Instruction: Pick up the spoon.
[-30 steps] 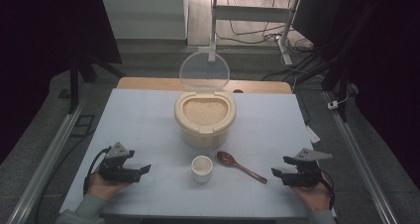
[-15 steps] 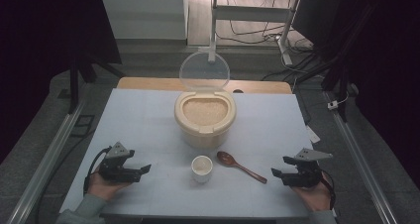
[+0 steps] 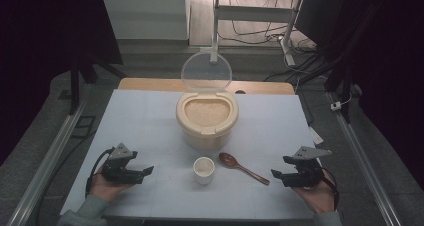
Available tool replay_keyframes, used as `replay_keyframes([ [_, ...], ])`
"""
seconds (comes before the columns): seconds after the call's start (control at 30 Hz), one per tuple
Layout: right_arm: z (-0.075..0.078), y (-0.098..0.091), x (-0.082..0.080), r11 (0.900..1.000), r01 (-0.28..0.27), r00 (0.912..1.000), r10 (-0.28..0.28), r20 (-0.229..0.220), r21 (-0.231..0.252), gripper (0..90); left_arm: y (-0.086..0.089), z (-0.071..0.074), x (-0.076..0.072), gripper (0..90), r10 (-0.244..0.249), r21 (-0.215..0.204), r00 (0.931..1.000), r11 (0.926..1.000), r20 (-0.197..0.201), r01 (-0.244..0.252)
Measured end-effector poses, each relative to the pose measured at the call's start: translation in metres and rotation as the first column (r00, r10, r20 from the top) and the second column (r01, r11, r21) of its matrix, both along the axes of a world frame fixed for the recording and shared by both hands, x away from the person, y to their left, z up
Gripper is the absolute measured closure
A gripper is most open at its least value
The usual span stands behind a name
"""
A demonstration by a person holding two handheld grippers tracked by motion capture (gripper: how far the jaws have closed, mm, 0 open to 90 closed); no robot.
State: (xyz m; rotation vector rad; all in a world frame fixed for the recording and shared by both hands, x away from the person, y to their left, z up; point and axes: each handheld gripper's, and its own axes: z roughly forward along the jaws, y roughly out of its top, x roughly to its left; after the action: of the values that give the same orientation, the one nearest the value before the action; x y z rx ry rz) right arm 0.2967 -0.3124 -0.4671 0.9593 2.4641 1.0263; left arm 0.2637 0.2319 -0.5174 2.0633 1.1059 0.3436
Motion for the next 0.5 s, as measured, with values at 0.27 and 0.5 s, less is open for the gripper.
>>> replay_keyframes([
  [0.27,0.002,0.012,0.005,0.9990,-0.034,0.9991,0.033,-0.025,-0.030,32.5,-0.001,-0.001,0.000,14.5,0.003,0.001,1.0000,1.0000,-0.004,-0.003],
  [0.5,0.005,0.031,0.014,0.9939,-0.079,0.9956,0.075,-0.056,-0.077,33.2,0.000,-0.001,0.001,14.5,0.006,0.002,1.0000,1.0000,-0.004,-0.006],
])
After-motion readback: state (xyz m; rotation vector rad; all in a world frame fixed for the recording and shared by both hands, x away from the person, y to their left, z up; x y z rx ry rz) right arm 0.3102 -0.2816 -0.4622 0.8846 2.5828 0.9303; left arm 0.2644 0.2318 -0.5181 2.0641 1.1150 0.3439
